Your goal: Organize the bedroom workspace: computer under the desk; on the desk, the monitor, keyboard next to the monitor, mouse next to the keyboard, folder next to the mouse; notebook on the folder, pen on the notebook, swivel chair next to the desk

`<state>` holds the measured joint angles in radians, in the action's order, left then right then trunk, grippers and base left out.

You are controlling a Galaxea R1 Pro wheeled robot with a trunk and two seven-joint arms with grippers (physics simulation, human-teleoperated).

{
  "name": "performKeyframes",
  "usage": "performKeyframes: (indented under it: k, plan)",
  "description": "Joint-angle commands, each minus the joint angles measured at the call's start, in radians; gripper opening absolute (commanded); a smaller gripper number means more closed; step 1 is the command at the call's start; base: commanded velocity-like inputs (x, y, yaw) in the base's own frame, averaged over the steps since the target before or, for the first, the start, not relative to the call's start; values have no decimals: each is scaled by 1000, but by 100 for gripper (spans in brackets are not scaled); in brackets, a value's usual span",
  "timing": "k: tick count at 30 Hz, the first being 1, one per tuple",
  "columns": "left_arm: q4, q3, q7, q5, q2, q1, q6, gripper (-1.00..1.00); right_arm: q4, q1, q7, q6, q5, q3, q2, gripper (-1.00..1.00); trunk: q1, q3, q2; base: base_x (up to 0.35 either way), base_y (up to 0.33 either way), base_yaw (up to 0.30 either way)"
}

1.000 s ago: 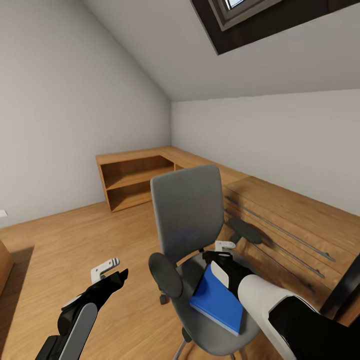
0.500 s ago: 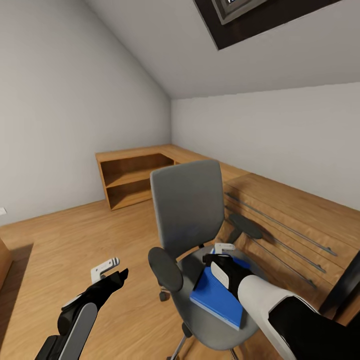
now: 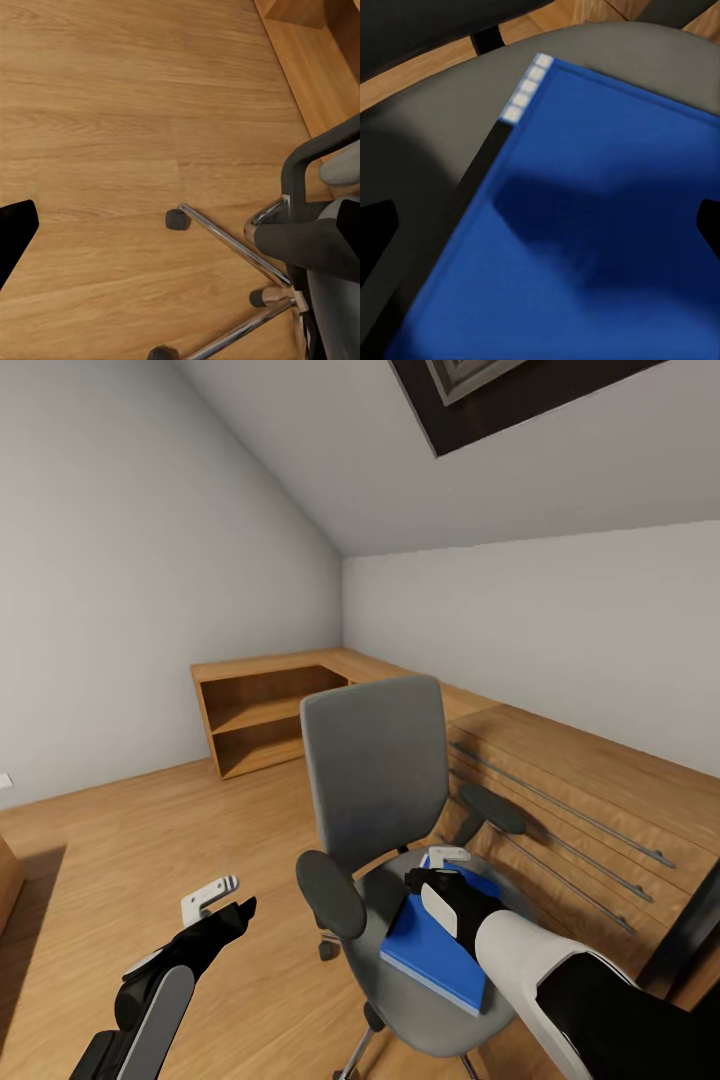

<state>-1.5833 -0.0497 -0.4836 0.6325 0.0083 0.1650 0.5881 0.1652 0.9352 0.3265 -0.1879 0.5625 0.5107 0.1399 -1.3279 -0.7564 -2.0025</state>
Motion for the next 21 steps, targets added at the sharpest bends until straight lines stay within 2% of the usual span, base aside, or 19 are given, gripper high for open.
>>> performKeyframes:
  k: [1, 10, 15, 21]
  plan:
    - [-1, -2, -10, 10, 1, 1, 1, 100, 2, 1, 6, -7, 5, 9, 0, 100, 0, -1, 0, 0, 0, 0]
    - [4, -2, -6, 10, 2, 1, 2, 100, 2, 1, 6, -7, 5, 9, 1, 100, 0, -1, 0, 0, 10, 0]
    - [6, -2, -6, 8, 4, 1, 1, 100, 1, 1, 6, -7, 4, 9, 2, 100, 0, -1, 0, 0, 179, 0]
    - [7, -4, -5, 10, 2, 1, 3, 100, 1, 1, 6, -7, 4, 9, 1, 100, 0, -1, 0, 0, 49, 0]
